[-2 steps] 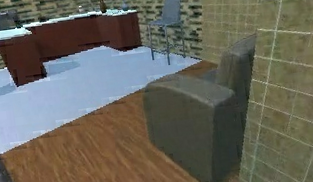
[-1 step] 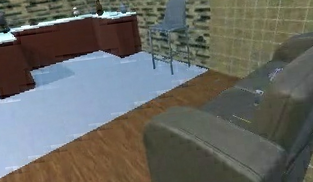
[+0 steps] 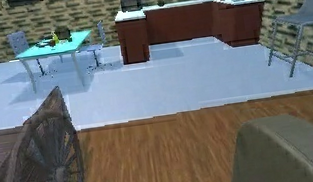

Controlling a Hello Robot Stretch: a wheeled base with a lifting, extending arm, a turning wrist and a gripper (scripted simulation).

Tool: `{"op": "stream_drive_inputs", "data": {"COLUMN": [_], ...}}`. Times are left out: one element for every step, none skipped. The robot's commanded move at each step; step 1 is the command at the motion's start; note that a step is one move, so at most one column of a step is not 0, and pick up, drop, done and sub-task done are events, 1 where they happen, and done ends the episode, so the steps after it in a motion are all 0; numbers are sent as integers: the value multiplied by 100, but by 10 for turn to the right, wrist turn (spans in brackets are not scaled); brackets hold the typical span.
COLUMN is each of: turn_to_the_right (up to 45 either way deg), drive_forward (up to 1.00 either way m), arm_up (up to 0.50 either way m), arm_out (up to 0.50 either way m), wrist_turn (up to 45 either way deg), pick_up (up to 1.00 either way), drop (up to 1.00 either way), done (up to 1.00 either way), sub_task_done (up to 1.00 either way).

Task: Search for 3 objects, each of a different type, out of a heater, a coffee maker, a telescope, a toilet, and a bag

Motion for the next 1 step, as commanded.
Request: {"op": "stream_drive_inputs", "data": {"turn_to_the_right": [-30], "drive_forward": [0], "arm_up": [0], "arm_out": [0], "wrist_turn": [0], "pick_up": [0], "drop": [0], "done": [0], "sub_task_done": [0]}}
